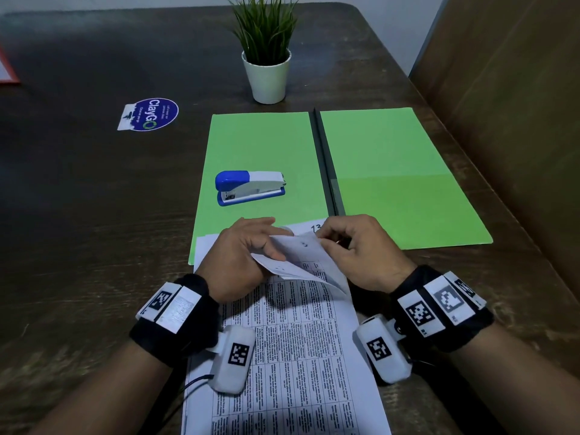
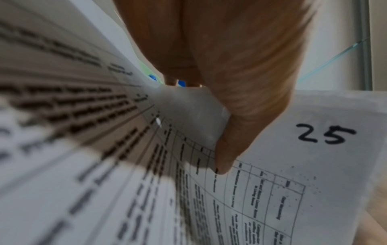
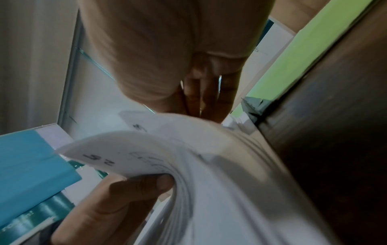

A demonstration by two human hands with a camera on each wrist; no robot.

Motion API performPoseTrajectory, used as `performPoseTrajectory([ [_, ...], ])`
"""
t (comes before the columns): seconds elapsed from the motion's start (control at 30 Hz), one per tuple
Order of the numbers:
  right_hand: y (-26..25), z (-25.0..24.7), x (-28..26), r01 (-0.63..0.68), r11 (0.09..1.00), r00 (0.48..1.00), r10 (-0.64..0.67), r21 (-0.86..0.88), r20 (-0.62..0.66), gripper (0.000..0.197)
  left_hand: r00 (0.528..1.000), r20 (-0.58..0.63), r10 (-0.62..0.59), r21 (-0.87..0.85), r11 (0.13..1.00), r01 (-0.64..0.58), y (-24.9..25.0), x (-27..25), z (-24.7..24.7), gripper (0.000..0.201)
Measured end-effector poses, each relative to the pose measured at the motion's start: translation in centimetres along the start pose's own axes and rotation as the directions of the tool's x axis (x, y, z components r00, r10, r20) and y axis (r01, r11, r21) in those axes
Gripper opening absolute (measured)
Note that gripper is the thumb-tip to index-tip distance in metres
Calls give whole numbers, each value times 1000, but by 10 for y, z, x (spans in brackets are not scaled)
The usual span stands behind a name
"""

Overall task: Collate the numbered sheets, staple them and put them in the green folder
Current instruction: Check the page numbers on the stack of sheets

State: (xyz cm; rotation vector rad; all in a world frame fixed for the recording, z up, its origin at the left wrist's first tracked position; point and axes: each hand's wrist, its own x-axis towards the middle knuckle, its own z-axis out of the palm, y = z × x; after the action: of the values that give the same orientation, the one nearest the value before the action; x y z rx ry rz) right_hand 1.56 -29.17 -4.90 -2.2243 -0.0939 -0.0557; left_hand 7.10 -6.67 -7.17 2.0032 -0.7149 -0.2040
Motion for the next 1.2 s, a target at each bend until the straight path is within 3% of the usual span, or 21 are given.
performPoseTrajectory([
  [0.17, -1, -6, -2, -35, 990, 986, 12, 136, 168, 10, 1000, 26, 10, -5, 1000, -10, 0, 0, -3, 18],
  [0.23, -3, -6, -2, -50, 983, 987, 22, 175, 156, 20, 999, 32, -1, 32, 999, 0, -1, 0, -1, 16],
  [0.3, -3, -5, 0, -57, 984, 995, 42, 166, 91, 29, 999, 24, -23, 61, 998, 22, -4, 1, 1, 26],
  [0.4, 3, -5, 10, -62, 998, 998, 62, -16, -31, 19, 999, 11, -33, 70, 997, 32, -4, 2, 0, 31],
  [0.47, 5, -5, 15, -64, 961, 997, 75, -267, 31, 35, 999, 8, -31, 67, 997, 31, -4, 2, 0, 31],
  [0.53, 5, -5, 16, -86, 933, 990, 120, -351, 76, 46, 999, 9, -32, 62, 998, 31, -4, 2, 0, 29],
  [0.77, 2, -5, 15, -22, 957, 994, -9, -291, -105, 9, 999, -15, -37, 56, 998, 38, 1, 1, 0, 26],
  [0.9, 2, -2, 12, 47, 978, 999, -49, -206, -6, 16, 1000, -24, -12, 23, 1000, 13, 0, 1, 1, 27],
  [0.97, 3, -2, 9, 26, 996, 991, -16, -80, 131, 21, 999, -41, 30, 58, 998, -28, -1, 1, -1, 29],
  [1.03, 1, -1, 6, -7, 996, 972, -13, 87, 235, 39, 997, -40, 60, 88, 995, -56, -2, 1, -2, 29],
  [1.1, -2, -1, 5, -31, 986, 976, -5, 165, 217, 48, 999, -17, 49, 64, 997, -48, 1, 1, -2, 20],
  [1.13, -2, -2, 6, -20, 989, 985, -6, 145, 175, 44, 999, -10, 46, 42, 998, -45, 2, 0, -1, 16],
  [1.2, -2, -5, 9, -10, 998, 998, 14, -61, 62, 20, 999, -7, 34, 14, 999, -34, 3, 0, 1, 13],
])
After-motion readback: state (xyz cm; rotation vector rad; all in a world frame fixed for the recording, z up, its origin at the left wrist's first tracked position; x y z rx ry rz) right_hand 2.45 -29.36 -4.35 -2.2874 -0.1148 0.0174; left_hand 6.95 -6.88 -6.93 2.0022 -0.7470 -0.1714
